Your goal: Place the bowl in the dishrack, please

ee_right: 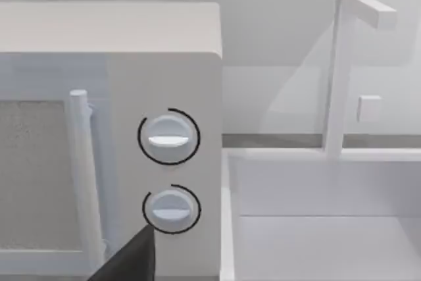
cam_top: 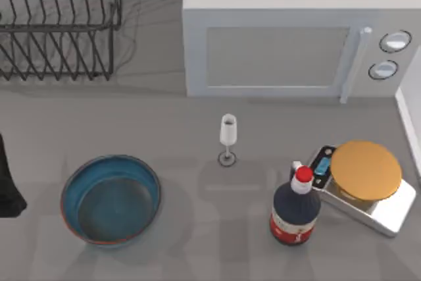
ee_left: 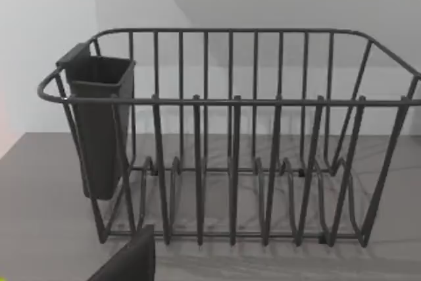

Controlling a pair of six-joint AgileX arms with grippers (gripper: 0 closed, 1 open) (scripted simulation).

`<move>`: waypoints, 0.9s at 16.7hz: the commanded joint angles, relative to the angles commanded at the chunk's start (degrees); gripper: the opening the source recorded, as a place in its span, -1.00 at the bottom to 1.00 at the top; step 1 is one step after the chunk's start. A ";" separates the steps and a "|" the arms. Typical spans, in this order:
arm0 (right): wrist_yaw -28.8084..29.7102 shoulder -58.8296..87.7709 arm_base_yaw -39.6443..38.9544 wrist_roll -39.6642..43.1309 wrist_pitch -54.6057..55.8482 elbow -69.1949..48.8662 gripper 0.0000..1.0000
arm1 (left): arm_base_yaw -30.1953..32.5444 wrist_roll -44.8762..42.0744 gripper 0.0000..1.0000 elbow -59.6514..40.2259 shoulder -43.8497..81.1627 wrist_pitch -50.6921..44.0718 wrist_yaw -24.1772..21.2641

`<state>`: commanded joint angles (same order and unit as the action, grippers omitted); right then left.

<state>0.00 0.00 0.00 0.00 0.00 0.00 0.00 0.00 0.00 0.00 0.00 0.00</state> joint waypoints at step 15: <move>0.00 0.00 0.00 0.00 0.00 0.00 1.00 | 18.99 18.38 1.00 -40.76 51.47 -34.65 0.09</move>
<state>0.00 0.00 0.00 0.00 0.00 0.00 18.99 18.38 -40.76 51.47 -34.65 0.09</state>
